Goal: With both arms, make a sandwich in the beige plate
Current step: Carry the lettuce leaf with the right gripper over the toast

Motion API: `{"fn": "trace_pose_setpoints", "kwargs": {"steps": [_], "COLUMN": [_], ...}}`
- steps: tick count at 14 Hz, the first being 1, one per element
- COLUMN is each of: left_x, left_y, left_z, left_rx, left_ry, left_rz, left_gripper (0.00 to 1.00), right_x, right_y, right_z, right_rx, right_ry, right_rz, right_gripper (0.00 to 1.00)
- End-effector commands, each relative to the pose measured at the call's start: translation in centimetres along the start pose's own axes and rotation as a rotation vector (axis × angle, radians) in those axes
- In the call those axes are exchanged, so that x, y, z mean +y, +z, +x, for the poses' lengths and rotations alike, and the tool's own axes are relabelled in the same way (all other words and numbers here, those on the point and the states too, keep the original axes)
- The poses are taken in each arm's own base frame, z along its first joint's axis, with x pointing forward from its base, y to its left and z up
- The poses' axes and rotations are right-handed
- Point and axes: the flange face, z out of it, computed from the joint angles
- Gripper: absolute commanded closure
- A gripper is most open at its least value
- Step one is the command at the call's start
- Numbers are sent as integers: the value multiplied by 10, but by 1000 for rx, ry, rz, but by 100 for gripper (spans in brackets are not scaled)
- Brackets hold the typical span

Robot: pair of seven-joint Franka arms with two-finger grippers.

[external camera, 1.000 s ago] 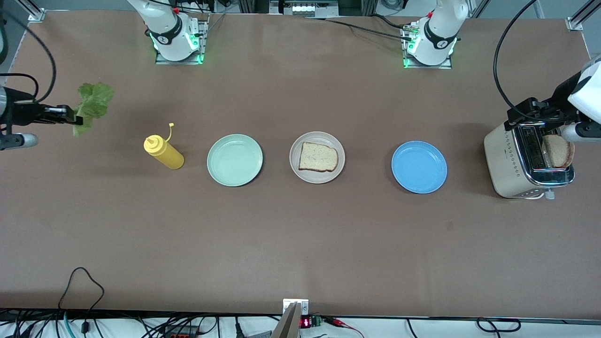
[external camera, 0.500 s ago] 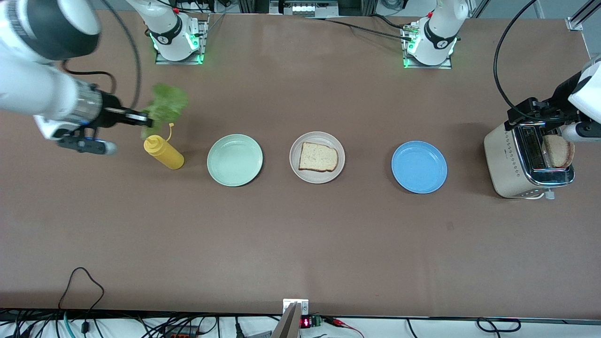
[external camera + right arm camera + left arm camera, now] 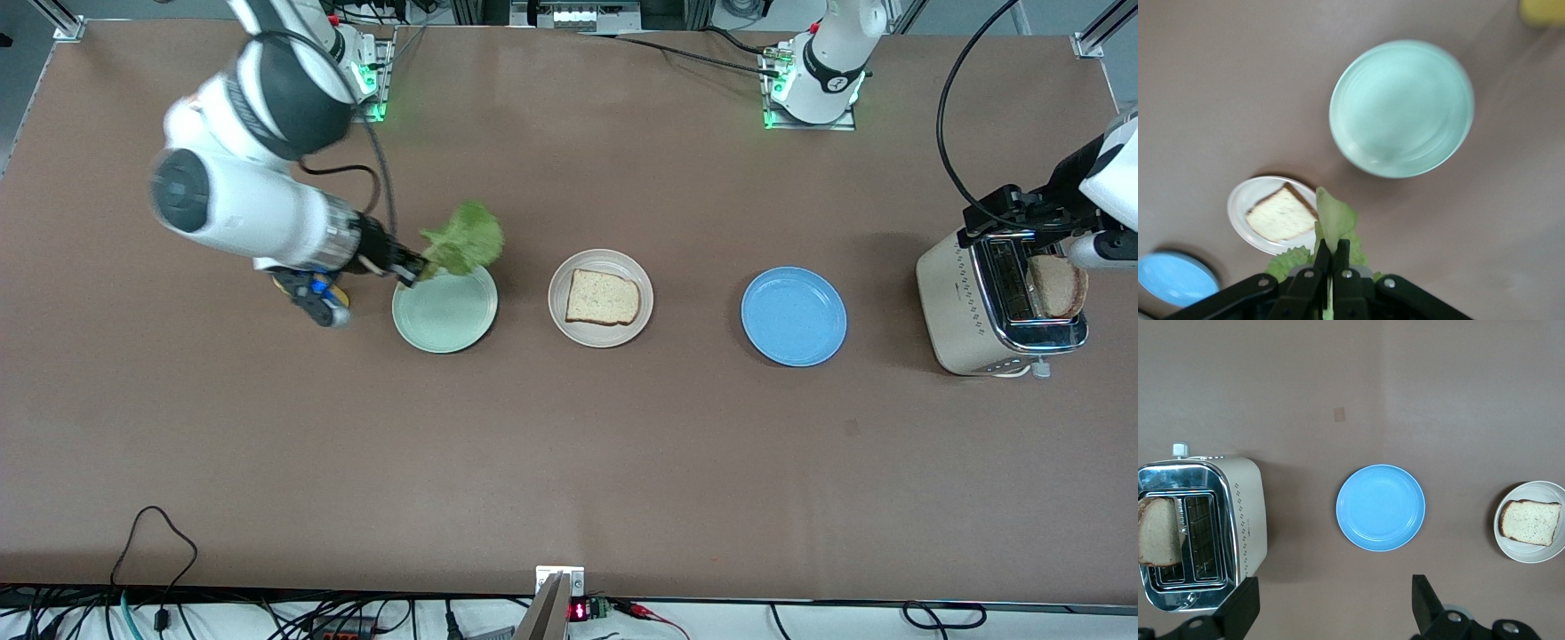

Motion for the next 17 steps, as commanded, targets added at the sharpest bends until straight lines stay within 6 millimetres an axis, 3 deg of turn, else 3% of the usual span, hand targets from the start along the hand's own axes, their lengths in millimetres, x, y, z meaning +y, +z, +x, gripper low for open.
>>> {"fn": "trace_pose_setpoints", "kwargs": {"steps": [1, 8, 11, 14, 17], "left_x": [-1, -2, -6, -6, -4], "left_y": [-6, -6, -4, -5, -5], "left_z": [-2, -3, -2, -3, -3], "left_rx": [9, 8, 3, 3, 5], "left_ry": [0, -1, -7, -9, -6], "left_rz": [12, 11, 10, 8, 8], "left_gripper": [0, 0, 0, 0, 0], "right_x": [-30, -71, -84, -85, -80], "right_y": [40, 118, 159, 196, 215], "right_z": [-20, -45, -65, -71, -72], "right_rx": [-6, -6, -25, -46, -54], "right_ry": [173, 422, 529, 599, 631], "right_rz": [52, 215, 295, 299, 294], "right_gripper": [100, 100, 100, 100, 100]}}
